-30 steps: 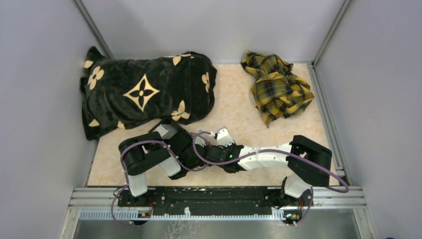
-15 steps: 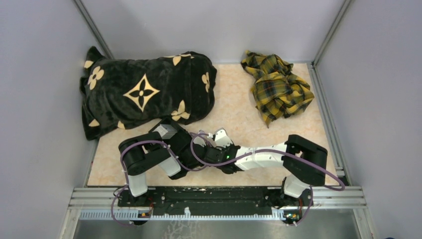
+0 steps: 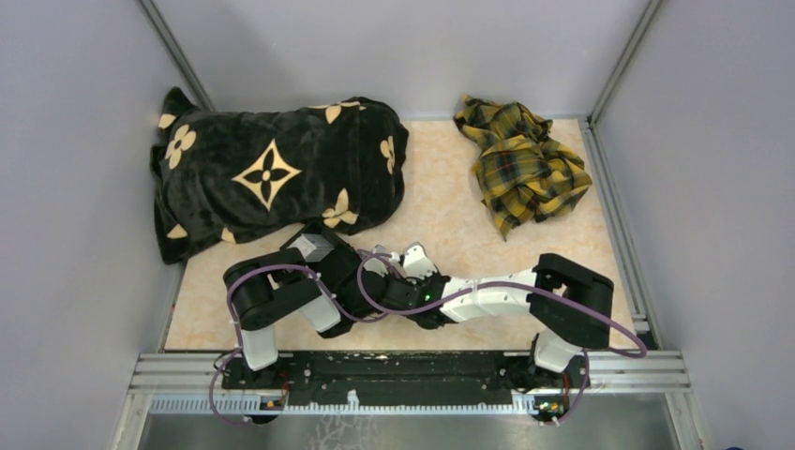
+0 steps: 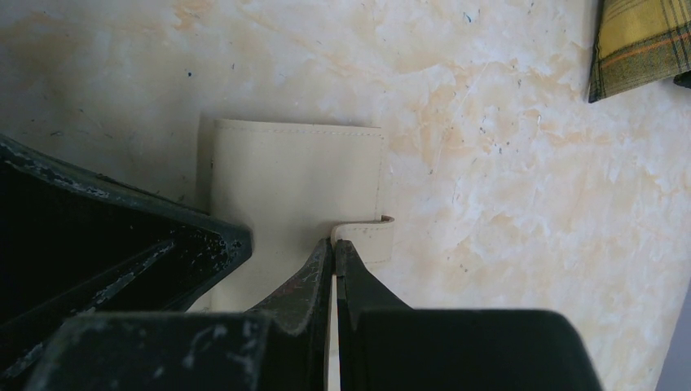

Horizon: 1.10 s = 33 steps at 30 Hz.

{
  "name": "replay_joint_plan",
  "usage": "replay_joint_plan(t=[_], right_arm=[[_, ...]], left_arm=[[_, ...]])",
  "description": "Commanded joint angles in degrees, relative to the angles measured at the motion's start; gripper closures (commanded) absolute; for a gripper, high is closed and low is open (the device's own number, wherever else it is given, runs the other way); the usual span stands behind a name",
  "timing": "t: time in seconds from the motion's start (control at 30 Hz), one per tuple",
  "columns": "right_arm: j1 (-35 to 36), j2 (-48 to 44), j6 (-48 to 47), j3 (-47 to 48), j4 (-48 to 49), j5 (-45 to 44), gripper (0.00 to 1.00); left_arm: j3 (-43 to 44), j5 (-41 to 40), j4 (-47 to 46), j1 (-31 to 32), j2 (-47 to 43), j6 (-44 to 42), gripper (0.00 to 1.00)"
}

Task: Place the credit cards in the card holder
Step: Close the card holder at the center of the board.

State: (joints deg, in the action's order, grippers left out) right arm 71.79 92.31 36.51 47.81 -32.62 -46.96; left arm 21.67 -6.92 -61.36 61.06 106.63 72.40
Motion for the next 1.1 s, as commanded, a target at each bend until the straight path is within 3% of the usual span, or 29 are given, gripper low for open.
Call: replay_joint_plan(t=[0.0, 0.6, 1.07], right_arm=[[1.1, 1.8, 2.8, 1.0, 5.0, 6.8, 1.00], [-0.6, 5.6, 2.4, -1.1, 9.6, 13.4, 1.00], [-2.8, 6.8, 5.0, -4.9, 17.1, 23.6, 1.00]], left_arm=[[-1.5, 0.7, 11.5, 1.0, 3.0, -2.3, 0.84], [-1.0, 0.8, 10.9, 1.8, 3.5, -2.3, 0.85], [-0.5, 0.5, 10.9, 2.6, 3.1, -2.8, 0.87]])
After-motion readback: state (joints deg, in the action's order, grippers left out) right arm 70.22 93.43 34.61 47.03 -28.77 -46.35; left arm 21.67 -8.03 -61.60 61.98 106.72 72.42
